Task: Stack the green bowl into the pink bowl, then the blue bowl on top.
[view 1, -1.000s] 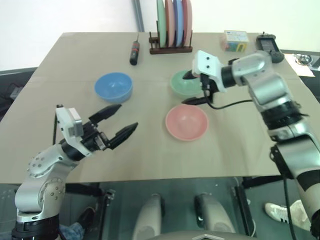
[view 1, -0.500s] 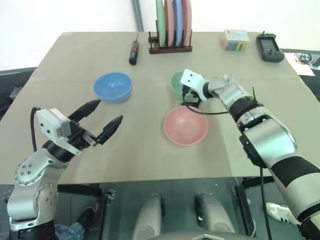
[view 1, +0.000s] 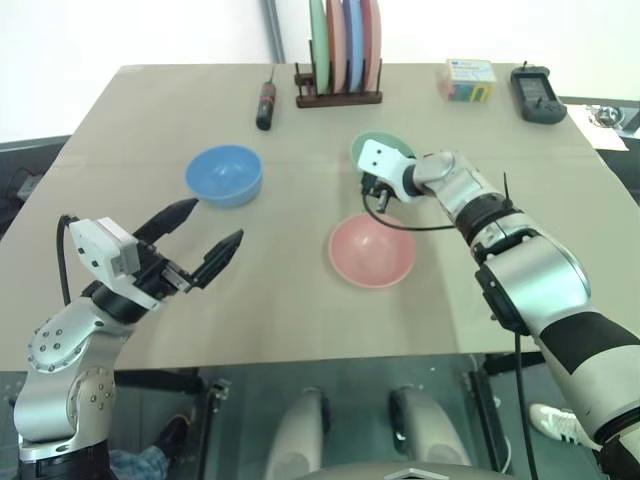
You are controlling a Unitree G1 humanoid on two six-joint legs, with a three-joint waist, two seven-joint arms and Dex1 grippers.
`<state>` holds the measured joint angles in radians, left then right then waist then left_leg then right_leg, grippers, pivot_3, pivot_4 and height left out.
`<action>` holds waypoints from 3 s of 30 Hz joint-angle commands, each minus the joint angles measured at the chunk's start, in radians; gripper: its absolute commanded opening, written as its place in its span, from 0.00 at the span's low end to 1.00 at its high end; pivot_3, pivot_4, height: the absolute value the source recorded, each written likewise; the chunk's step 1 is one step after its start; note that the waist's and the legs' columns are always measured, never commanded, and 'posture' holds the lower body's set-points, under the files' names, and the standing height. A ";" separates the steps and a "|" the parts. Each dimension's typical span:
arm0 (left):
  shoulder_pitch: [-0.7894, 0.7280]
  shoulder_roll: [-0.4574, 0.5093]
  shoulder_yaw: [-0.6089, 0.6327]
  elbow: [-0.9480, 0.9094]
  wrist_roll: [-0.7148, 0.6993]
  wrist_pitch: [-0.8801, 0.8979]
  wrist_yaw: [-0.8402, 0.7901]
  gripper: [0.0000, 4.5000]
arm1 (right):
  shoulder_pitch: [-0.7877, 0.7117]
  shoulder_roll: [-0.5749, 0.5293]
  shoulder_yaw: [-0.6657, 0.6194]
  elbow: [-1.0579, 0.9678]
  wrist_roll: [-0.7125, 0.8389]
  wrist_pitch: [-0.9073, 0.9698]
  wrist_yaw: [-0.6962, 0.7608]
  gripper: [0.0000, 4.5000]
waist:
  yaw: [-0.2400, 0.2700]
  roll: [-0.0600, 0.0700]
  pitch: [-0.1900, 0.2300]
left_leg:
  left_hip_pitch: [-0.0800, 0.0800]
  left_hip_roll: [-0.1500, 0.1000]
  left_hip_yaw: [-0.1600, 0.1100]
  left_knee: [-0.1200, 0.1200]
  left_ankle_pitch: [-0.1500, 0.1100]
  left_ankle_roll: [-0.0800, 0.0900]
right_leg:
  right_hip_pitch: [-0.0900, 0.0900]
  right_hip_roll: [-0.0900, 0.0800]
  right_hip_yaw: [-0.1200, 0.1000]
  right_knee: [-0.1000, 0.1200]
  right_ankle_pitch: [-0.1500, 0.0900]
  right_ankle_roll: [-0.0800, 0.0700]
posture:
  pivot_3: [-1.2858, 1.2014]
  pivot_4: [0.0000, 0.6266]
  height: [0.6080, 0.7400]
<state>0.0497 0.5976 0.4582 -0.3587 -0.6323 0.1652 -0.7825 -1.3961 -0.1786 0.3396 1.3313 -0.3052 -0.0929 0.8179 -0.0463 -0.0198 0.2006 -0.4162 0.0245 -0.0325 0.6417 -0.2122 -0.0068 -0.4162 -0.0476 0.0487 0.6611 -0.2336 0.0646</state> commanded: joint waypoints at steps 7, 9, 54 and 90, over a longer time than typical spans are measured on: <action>-0.051 0.026 -0.025 0.037 0.000 -0.011 -0.048 1.00 | 0.226 -0.288 0.038 -0.875 0.185 -0.087 0.601 0.01 | 0.014 0.000 0.000 | -0.001 0.000 -0.002 -0.001 0.000 0.000 | 0.001 -0.001 -0.003 -0.002 0.000 0.000 | 0.52 0.24 1.00; -0.067 0.029 -0.037 0.051 0.002 -0.011 -0.057 1.00 | 0.321 -0.366 0.035 -1.118 0.252 0.016 0.683 0.01 | 0.012 0.000 0.000 | -0.001 0.000 -0.002 -0.002 0.000 0.000 | 0.001 -0.001 -0.003 -0.002 0.000 0.000 | 0.52 0.24 1.00; -0.882 0.120 -0.534 1.110 0.693 -0.266 -0.014 1.00 | 0.848 -0.627 -0.741 -1.825 0.959 0.955 0.147 0.98 | 0.032 -0.001 0.000 | -0.002 0.000 -0.002 0.005 0.000 0.000 | 0.002 0.000 -0.002 0.000 0.000 0.001 | 0.52 0.24 1.00; -0.972 0.013 -0.639 0.557 0.429 -0.284 -0.539 0.03 | 0.958 -0.733 -0.683 -1.839 1.172 0.860 0.218 1.00 | 0.032 -0.001 0.000 | -0.010 0.000 -0.005 0.010 0.000 0.000 | -0.001 -0.001 -0.005 0.000 0.000 0.001 | 0.52 0.24 1.00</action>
<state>-0.9286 0.6135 -0.1708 0.3216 -0.1284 -0.1654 -1.2590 -0.4366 -0.8834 -0.3220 -0.4764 0.8472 0.7936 1.0225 -0.0141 -0.0210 0.2006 -0.4259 0.0240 -0.0377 0.6520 -0.2122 -0.0064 -0.4169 -0.0481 0.0437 0.6613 -0.2335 0.0660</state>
